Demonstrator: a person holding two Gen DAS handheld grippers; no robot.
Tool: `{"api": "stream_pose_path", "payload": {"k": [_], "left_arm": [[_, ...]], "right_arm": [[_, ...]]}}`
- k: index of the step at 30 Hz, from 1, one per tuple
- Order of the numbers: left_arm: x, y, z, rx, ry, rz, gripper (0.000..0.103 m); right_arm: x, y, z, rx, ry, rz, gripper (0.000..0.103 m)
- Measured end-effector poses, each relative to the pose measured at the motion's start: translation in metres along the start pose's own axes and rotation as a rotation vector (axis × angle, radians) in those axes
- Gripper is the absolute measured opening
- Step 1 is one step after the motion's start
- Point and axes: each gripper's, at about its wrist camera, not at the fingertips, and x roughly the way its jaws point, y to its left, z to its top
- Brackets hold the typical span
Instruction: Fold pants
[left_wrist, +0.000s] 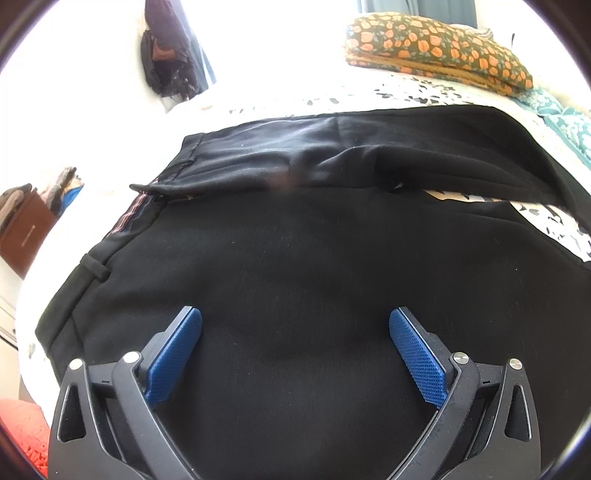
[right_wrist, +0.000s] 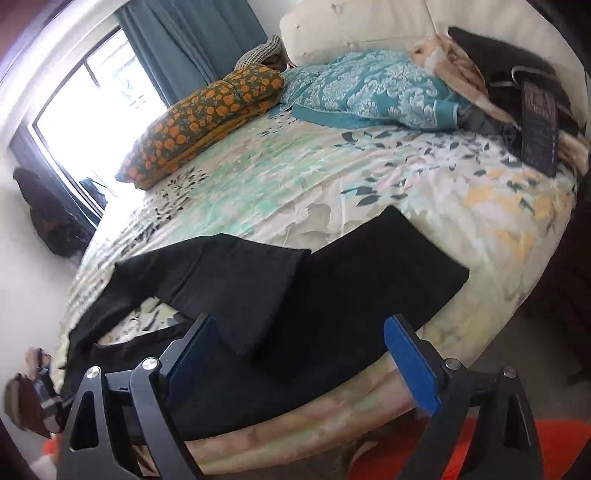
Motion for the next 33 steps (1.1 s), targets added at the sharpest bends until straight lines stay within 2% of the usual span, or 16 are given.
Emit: {"api": "stream_pose_path", "payload": {"k": [2, 3, 5, 6, 11, 13, 16, 17, 19, 20, 23, 25, 29, 33], "left_arm": [[-0.002, 0.000, -0.002, 0.002, -0.005, 0.006, 0.103], [-0.004, 0.000, -0.004, 0.002, -0.005, 0.008, 0.103], [-0.008, 0.002, -0.007, -0.002, 0.000, 0.004, 0.103], [-0.010, 0.003, -0.009, -0.003, 0.002, -0.001, 0.103], [-0.019, 0.006, -0.017, 0.022, 0.014, -0.029, 0.102], [-0.021, 0.008, -0.018, 0.026, 0.016, -0.036, 0.102], [-0.023, 0.007, -0.021, 0.028, 0.012, -0.036, 0.102], [-0.023, 0.007, -0.022, 0.030, 0.011, -0.035, 0.102], [-0.023, 0.006, -0.022, 0.031, 0.013, -0.034, 0.102], [-0.023, 0.006, -0.022, 0.029, 0.020, -0.038, 0.102], [-0.025, 0.010, -0.015, 0.009, 0.092, -0.066, 0.101], [-0.027, 0.013, -0.007, -0.023, 0.163, -0.111, 0.101], [-0.037, 0.008, 0.019, -0.127, 0.200, -0.293, 0.101], [-0.035, -0.024, 0.065, -0.168, 0.214, -0.427, 0.101]], "right_arm": [[0.013, -0.007, -0.011, 0.150, 0.065, 0.189, 0.087], [0.024, -0.005, -0.017, 0.196, 0.109, 0.253, 0.086], [0.048, 0.004, -0.022, 0.237, 0.183, 0.350, 0.084], [0.061, 0.010, -0.025, 0.252, 0.209, 0.363, 0.083], [0.110, 0.009, -0.029, 0.434, 0.257, 0.321, 0.083], [0.120, 0.007, -0.029, 0.464, 0.231, 0.274, 0.083], [0.119, 0.005, -0.022, 0.475, 0.140, 0.216, 0.082], [0.120, 0.002, -0.021, 0.482, 0.132, 0.207, 0.079], [0.121, -0.004, -0.018, 0.467, 0.150, 0.184, 0.053], [0.121, -0.005, -0.018, 0.453, 0.159, 0.173, 0.016], [0.097, -0.003, -0.014, 0.406, 0.107, 0.185, 0.017], [0.074, 0.009, -0.008, 0.307, 0.048, 0.177, 0.017], [0.037, 0.035, 0.004, 0.079, -0.052, 0.124, 0.016], [0.024, 0.042, 0.010, 0.002, -0.105, 0.096, 0.016]]}}
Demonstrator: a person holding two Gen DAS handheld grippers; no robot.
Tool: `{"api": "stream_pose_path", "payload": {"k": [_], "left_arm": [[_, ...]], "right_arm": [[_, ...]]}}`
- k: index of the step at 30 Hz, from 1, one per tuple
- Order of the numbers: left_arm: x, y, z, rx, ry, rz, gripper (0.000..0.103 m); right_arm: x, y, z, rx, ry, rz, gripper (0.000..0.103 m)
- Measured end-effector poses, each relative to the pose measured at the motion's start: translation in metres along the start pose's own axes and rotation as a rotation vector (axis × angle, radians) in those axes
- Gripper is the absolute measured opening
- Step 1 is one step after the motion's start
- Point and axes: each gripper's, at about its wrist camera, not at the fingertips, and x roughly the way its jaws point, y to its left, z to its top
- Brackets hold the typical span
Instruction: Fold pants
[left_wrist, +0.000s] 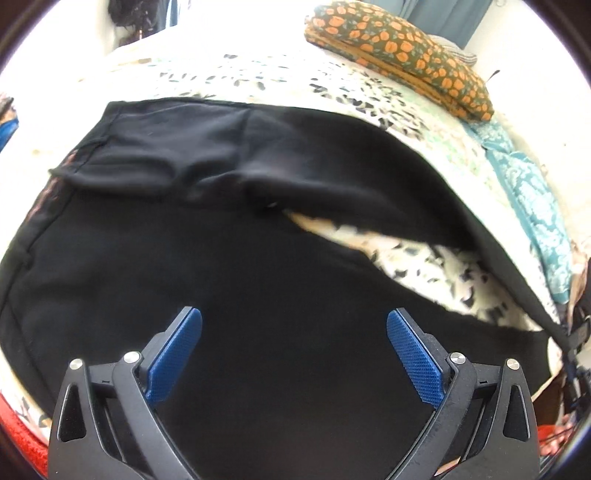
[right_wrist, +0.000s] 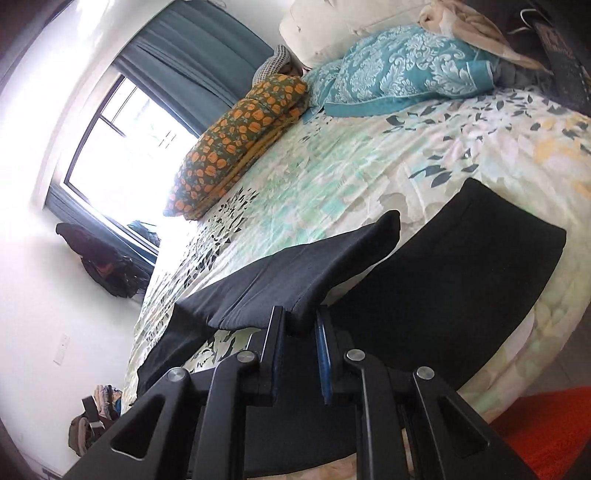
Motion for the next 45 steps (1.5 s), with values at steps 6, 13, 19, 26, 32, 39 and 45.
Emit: {"api": "stream_pose_path", "payload": {"k": [6, 13, 19, 26, 32, 39, 45], "left_arm": [[0.042, -0.056, 0.077, -0.036, 0.051, -0.091, 0.101], [0.101, -0.060, 0.111, -0.207, 0.120, -0.044, 0.101], [0.129, -0.040, 0.122, -0.338, 0.144, 0.017, 0.101], [0.137, -0.035, 0.138, -0.393, 0.105, -0.040, 0.086], [0.132, -0.025, 0.142, -0.447, 0.118, -0.122, 0.003], [0.020, -0.044, 0.151, -0.346, -0.031, -0.288, 0.004], [-0.041, -0.011, 0.021, -0.202, -0.046, -0.233, 0.005]], "right_arm": [[-0.002, -0.011, 0.003, 0.014, -0.003, 0.000, 0.016], [-0.024, -0.017, 0.005, 0.002, -0.028, 0.020, 0.016], [-0.032, -0.024, 0.007, 0.050, -0.045, 0.070, 0.016], [-0.048, -0.016, 0.018, 0.054, -0.130, 0.205, 0.016], [-0.040, -0.027, 0.023, 0.108, -0.113, 0.188, 0.015], [-0.042, -0.013, 0.073, 0.056, -0.145, 0.209, 0.015], [-0.055, -0.059, 0.051, 0.125, -0.089, 0.061, 0.015]]}}
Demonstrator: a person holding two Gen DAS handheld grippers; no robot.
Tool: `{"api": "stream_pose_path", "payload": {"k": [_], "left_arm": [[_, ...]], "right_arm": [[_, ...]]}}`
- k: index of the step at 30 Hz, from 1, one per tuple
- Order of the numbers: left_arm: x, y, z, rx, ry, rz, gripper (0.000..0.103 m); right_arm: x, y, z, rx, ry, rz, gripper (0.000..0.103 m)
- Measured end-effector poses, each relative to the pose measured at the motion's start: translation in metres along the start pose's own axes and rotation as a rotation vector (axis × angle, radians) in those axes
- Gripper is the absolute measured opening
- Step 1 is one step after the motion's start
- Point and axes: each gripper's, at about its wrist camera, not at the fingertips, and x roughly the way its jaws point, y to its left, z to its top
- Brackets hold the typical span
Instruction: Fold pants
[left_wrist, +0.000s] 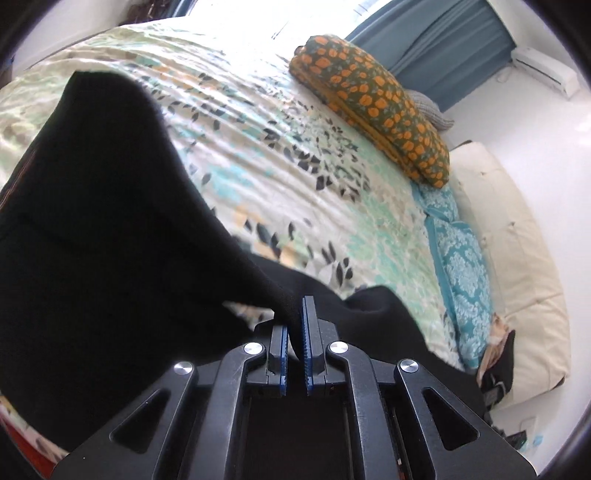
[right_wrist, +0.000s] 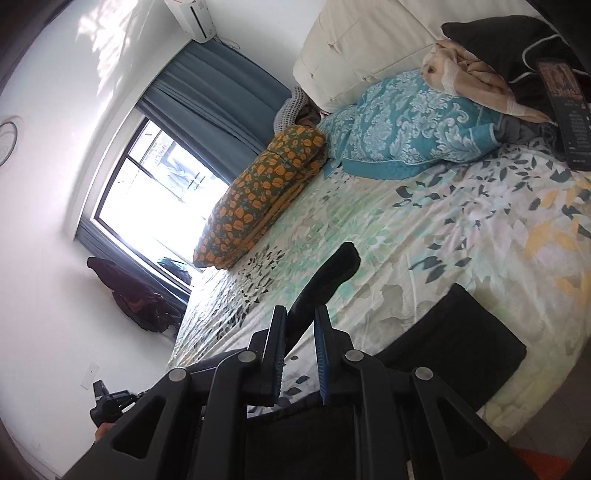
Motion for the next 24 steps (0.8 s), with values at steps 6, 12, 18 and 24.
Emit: {"api": "stream_pose_path", "payload": {"k": [6, 12, 18, 24], "left_arm": [[0.020, 0.042, -0.082, 0.042, 0.089, 0.108, 0.005], [0.013, 0.027, -0.090, 0.100, 0.079, 0.097, 0.005], [0.012, 0.016, -0.108, 0.141, 0.120, 0.105, 0.006], [0.020, 0.007, -0.119, 0.144, 0.183, 0.070, 0.006]], "right_arm": [[0.031, -0.061, -0.035, 0.097, 0.187, -0.251, 0.015], [0.020, -0.042, -0.032, -0.043, 0.112, -0.352, 0.014], [0.031, -0.043, -0.028, -0.116, 0.138, -0.520, 0.014], [0.024, -0.054, -0.019, -0.111, 0.089, -0.545, 0.014]]}}
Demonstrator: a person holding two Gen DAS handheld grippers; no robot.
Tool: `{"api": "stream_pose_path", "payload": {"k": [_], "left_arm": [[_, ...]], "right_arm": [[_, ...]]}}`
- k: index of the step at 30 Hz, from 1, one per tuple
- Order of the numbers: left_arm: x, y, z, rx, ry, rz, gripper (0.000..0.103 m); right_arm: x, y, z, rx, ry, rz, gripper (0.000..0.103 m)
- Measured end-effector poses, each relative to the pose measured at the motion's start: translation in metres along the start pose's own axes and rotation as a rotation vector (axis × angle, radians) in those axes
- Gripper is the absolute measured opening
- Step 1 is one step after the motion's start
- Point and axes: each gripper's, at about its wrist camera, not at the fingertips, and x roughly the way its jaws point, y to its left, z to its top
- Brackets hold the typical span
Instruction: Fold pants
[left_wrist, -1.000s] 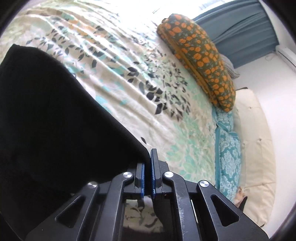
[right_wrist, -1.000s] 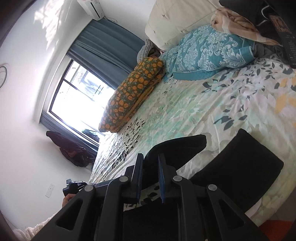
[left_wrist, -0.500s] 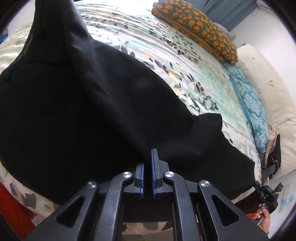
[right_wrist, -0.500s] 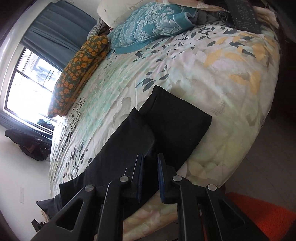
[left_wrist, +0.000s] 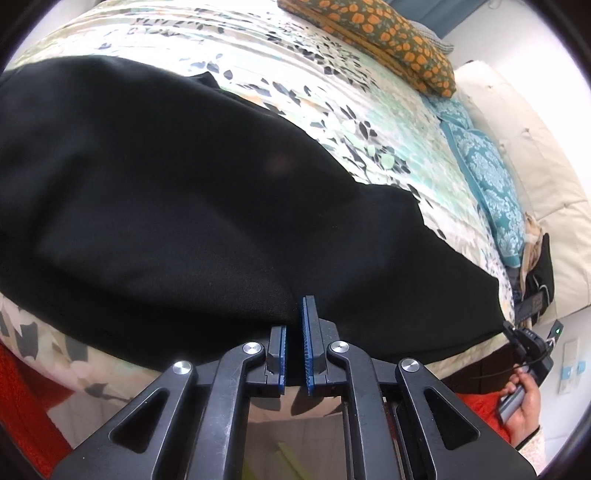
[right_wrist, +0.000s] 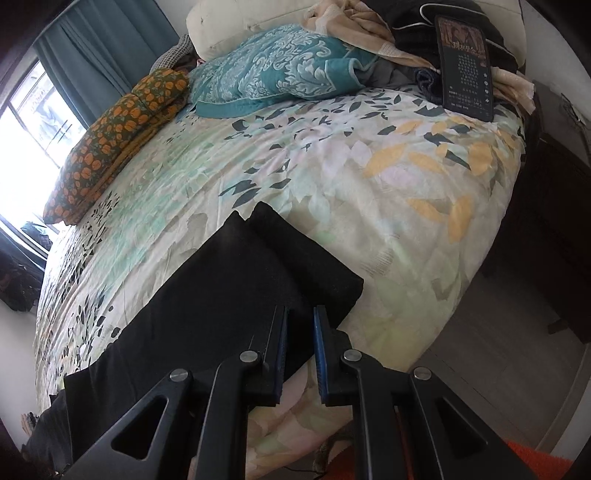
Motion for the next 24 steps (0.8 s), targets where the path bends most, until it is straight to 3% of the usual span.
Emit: {"api": "stream_pose_path", "payload": {"k": [4, 24], "left_arm": [[0.007, -0.010, -0.007, 0.054, 0.028, 0.013, 0.006], [0.006, -0.005, -0.025, 0.046, 0.077, 0.009, 0.006]], "right_arm": [[0.006, -0.006, 0.006, 0.003, 0.000, -0.052, 0.014], [0.003, -0.012, 0.002, 0.037, -0.019, -0.126, 0.014]]}}
